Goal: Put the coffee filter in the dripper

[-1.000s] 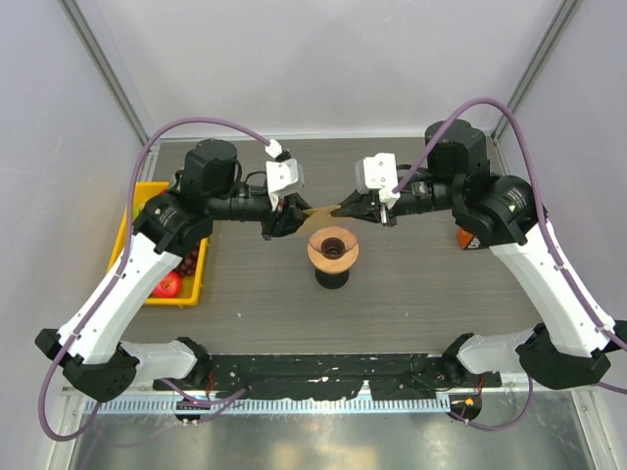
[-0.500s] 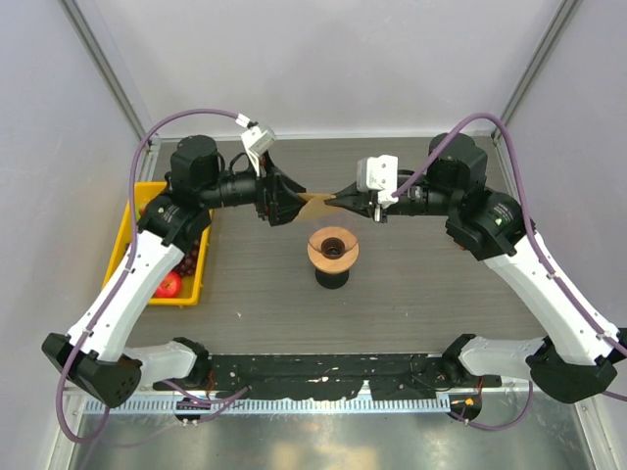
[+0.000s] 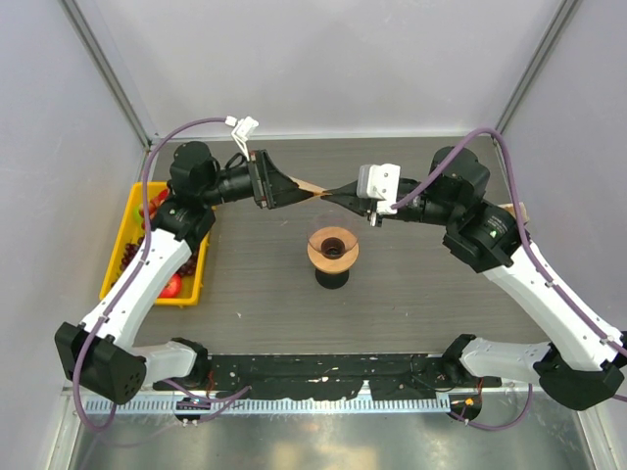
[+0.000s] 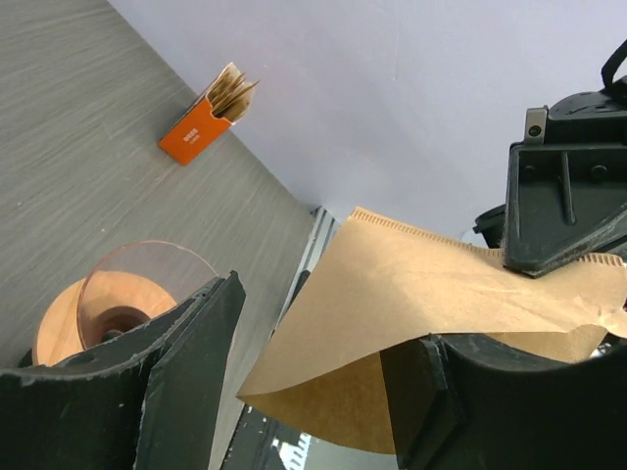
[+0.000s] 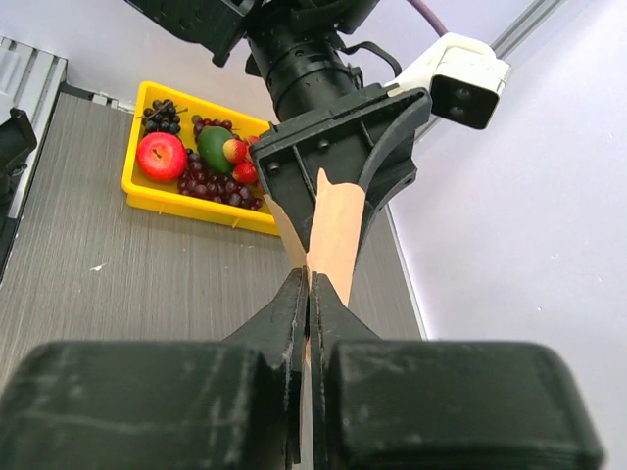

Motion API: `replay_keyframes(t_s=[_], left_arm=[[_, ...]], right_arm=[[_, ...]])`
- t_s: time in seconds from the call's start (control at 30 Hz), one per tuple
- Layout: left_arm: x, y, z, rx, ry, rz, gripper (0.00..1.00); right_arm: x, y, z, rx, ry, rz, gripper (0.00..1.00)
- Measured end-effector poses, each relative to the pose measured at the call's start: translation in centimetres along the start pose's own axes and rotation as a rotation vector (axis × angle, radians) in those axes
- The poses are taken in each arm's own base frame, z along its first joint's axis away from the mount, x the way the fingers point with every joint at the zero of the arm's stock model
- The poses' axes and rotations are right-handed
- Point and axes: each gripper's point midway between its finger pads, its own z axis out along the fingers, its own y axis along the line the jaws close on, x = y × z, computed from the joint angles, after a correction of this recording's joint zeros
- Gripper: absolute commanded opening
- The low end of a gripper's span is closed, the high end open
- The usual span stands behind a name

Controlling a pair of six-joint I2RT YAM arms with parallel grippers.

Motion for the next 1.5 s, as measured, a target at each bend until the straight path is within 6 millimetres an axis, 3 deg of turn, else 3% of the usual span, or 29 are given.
replay_keyframes(t_s=[0.43,0.63,0.73,0.87,1.0,1.07,1.33,1.5], left_arm=[[-0.9,-2.0,0.0,0.108,-0.033,-0.045,0.24],[-0.8,-1.9,0.0,0.112,-0.032,-0.057,0.00],[-0.9,-1.6,0.1,0.104,-0.043,-0.059,0.00],[-1.4,-1.1,0.2,0.078,-0.073,-0.047,0.00],[-2.0,-0.8,0.3,0.051,-0.098,-0.013,0.48],[-2.3,-0.9,0.2,0.045,-0.103,0.010,0.52],[-1.7,-0.6,-0.4,0.006,-0.075,0.112,0.47],[-0.9,-0.5,-0.7,-0.004,-0.047,0.140,0.32]], right_arm=[[0.2,0.1,0.3,0.008,0.002,-0.001,0.05],[0.3,-0.3,0.3,0.025,0.006,-0.005,0.05],[0.6,-0.7,0.4,0.046,0.018,-0.001,0.11],[1.1,-1.1,0.4,0.075,0.041,0.017,0.05],[1.3,-1.3,0.4,0.089,0.052,0.024,0.05],[1.2,-1.3,0.3,0.088,0.050,0.015,0.05],[1.0,-1.0,-0.6,0.090,0.045,-0.041,0.05],[0.5,-0.7,-1.2,0.090,0.030,-0.069,0.05]])
